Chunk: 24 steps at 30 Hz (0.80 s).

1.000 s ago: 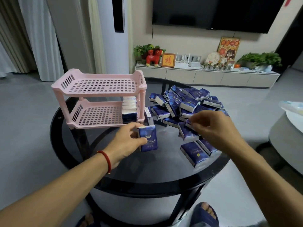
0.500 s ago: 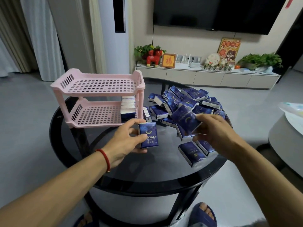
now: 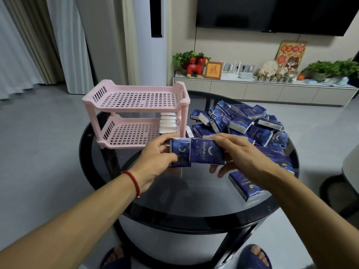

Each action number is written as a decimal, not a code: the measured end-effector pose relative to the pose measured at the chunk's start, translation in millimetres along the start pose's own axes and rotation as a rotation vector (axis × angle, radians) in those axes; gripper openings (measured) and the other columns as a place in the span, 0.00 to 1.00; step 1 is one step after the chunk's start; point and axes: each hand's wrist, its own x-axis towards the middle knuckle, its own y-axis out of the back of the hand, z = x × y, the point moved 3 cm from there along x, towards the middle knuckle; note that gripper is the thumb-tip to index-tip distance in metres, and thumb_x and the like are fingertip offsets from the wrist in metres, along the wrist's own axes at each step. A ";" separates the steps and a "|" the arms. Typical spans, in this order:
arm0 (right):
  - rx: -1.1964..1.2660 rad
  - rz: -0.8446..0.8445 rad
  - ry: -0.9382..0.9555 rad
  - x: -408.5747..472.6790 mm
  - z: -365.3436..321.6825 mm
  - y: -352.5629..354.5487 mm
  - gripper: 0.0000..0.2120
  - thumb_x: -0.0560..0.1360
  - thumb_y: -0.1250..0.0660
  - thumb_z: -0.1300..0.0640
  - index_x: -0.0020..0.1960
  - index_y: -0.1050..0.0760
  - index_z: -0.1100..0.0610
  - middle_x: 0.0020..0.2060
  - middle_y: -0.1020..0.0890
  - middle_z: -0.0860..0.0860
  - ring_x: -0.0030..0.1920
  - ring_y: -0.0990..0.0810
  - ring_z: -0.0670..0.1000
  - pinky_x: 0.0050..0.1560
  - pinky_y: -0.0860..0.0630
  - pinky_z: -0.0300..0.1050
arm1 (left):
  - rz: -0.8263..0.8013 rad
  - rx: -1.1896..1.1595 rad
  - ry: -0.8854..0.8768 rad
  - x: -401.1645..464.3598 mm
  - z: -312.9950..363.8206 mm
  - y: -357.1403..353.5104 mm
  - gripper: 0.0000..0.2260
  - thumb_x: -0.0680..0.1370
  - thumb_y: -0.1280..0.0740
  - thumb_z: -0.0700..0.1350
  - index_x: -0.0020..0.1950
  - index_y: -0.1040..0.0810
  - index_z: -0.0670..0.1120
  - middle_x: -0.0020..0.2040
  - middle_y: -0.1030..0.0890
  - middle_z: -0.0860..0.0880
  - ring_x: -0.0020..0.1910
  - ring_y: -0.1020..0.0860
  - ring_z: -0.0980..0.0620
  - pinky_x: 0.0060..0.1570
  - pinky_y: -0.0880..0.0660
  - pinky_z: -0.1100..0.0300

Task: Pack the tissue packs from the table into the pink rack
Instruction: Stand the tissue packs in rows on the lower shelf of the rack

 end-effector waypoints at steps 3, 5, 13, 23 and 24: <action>-0.304 -0.031 0.135 7.9 -3.3 -13.9 0.12 0.85 0.40 0.50 0.62 0.24 0.54 0.47 0.16 0.58 0.35 0.16 0.64 0.27 0.21 0.50 | -0.059 0.058 0.015 -2.2 0.9 1.6 0.32 0.75 0.35 0.24 0.71 0.25 0.53 0.50 0.13 0.46 0.41 0.16 0.60 0.33 0.25 0.68; -0.434 0.059 0.147 18.0 0.6 -25.0 0.11 0.82 0.35 0.48 0.59 0.27 0.54 0.43 0.18 0.57 0.31 0.18 0.62 0.24 0.22 0.50 | -0.097 0.073 0.044 -3.6 0.2 1.8 0.28 0.74 0.36 0.24 0.69 0.22 0.47 0.54 0.13 0.45 0.48 0.16 0.55 0.34 0.24 0.68; -0.700 0.220 0.246 47.9 11.6 -58.4 0.24 0.76 0.35 0.35 0.61 0.24 0.53 0.52 0.23 0.49 0.51 0.24 0.50 0.48 0.26 0.45 | -0.279 0.085 0.064 -8.2 -5.1 13.7 0.19 0.74 0.29 0.33 0.63 0.18 0.46 0.55 0.14 0.48 0.53 0.16 0.52 0.54 0.21 0.58; -0.592 0.054 0.239 57.4 6.3 -67.0 0.23 0.72 0.21 0.50 0.64 0.23 0.54 0.50 0.17 0.47 0.47 0.18 0.45 0.50 0.18 0.44 | -0.208 0.248 -0.056 1.6 -9.7 53.2 0.25 0.71 0.21 0.33 0.64 0.22 0.49 0.60 0.15 0.48 0.59 0.16 0.53 0.62 0.21 0.57; -0.599 0.056 0.249 58.3 4.8 -69.0 0.24 0.71 0.21 0.51 0.64 0.23 0.54 0.50 0.18 0.46 0.47 0.19 0.44 0.51 0.18 0.43 | -0.207 0.274 -0.073 2.3 -8.3 56.7 0.23 0.71 0.22 0.34 0.63 0.20 0.50 0.59 0.14 0.49 0.59 0.17 0.55 0.62 0.21 0.59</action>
